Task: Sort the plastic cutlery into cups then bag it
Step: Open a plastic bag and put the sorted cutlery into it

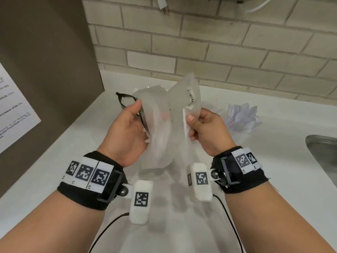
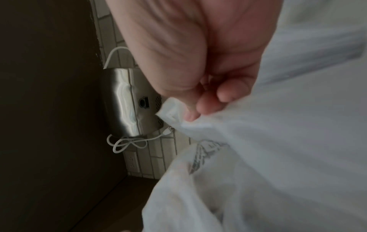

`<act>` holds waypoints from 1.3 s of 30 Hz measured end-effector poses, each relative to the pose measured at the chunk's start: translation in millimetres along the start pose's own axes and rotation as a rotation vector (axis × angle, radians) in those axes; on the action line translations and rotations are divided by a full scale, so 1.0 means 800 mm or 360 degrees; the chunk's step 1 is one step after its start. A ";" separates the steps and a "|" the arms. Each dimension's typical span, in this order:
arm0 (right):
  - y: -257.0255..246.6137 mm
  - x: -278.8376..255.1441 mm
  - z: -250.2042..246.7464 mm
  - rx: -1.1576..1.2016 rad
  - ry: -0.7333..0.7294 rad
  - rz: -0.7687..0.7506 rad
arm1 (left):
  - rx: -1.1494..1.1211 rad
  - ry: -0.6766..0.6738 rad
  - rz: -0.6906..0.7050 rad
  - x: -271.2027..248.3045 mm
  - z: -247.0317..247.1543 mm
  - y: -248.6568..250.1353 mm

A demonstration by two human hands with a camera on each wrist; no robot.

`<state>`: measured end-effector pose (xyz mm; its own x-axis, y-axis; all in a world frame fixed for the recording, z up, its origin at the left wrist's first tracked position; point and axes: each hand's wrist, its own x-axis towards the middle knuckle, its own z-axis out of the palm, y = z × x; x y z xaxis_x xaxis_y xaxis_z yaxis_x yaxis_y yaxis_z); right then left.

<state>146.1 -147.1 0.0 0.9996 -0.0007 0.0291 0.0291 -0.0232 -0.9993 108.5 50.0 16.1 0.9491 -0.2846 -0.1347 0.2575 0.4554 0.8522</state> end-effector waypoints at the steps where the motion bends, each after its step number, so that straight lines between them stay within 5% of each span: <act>1: -0.001 -0.002 0.003 0.0050 -0.0059 0.0024 | -0.0126 -0.0014 0.0002 0.001 0.001 -0.001; 10: -0.010 0.006 -0.014 0.0039 0.0237 0.0060 | -0.0708 0.0172 0.0128 0.006 -0.023 0.000; 16: -0.009 -0.003 0.004 0.0186 -0.0022 0.0095 | 0.0337 0.0416 0.0141 0.010 -0.011 -0.021; 20: -0.014 -0.016 0.016 -0.0006 -0.0370 -0.0091 | 0.0855 0.0609 0.0201 0.013 -0.006 -0.026; 22: -0.018 -0.024 0.025 -0.0313 -0.0596 -0.0129 | 0.1098 0.0479 0.0267 0.015 -0.004 -0.025; 25: -0.008 -0.019 0.037 -0.0677 -0.0350 -0.0092 | 0.0995 0.0415 0.0249 0.007 0.003 -0.019; 29: -0.002 -0.005 0.029 -0.0206 -0.0017 0.0169 | 0.0519 0.0491 0.0153 0.005 -0.008 -0.010; 33: 0.003 -0.003 0.028 -0.0142 0.0057 0.0172 | 0.0075 0.0354 0.0105 0.006 -0.009 -0.013; 37: 0.004 -0.005 0.030 -0.0248 0.0094 -0.0136 | 0.0803 0.0632 0.0268 0.008 -0.009 -0.024; 39: 0.000 -0.008 0.027 -0.0225 -0.0020 -0.0302 | 0.1055 0.0609 0.0231 0.008 -0.010 -0.025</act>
<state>139.6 -125.8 -0.6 0.9762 0.0296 0.2147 0.2166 -0.1617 -0.9628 111.1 46.2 -5.7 0.9926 0.1053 -0.0611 0.0783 -0.1678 0.9827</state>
